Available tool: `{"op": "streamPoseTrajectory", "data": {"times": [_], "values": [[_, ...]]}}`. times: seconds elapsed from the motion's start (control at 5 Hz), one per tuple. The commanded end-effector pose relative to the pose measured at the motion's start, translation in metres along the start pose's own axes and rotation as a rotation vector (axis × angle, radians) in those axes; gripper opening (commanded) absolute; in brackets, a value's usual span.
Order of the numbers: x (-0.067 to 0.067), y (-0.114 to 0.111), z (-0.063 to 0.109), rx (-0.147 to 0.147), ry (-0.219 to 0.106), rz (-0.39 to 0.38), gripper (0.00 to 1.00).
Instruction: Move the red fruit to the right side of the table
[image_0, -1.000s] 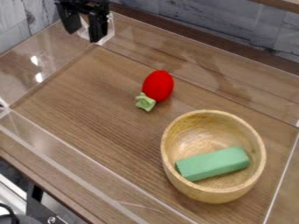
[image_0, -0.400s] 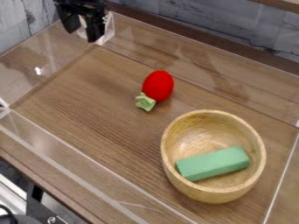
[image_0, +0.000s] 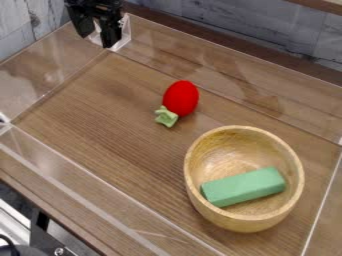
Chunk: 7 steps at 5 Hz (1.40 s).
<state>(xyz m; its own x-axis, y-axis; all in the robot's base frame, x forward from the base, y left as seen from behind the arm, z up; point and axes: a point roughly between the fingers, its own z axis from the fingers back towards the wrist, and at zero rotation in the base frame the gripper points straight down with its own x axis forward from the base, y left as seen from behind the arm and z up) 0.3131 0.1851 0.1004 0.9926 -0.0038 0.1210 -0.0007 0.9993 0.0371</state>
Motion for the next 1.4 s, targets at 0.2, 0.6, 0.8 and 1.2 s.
{"op": "streamPoseTrajectory", "data": {"times": [0.2,0.6,0.8,1.2], "values": [[0.013,0.013,0.018,0.037,-0.095,-0.002,1.00],[0.016,0.010,0.017,0.035,-0.129,-0.013,1.00],[0.017,0.008,0.015,0.034,-0.140,-0.021,1.00],[0.017,0.001,0.015,0.020,-0.158,-0.025,1.00]]}}
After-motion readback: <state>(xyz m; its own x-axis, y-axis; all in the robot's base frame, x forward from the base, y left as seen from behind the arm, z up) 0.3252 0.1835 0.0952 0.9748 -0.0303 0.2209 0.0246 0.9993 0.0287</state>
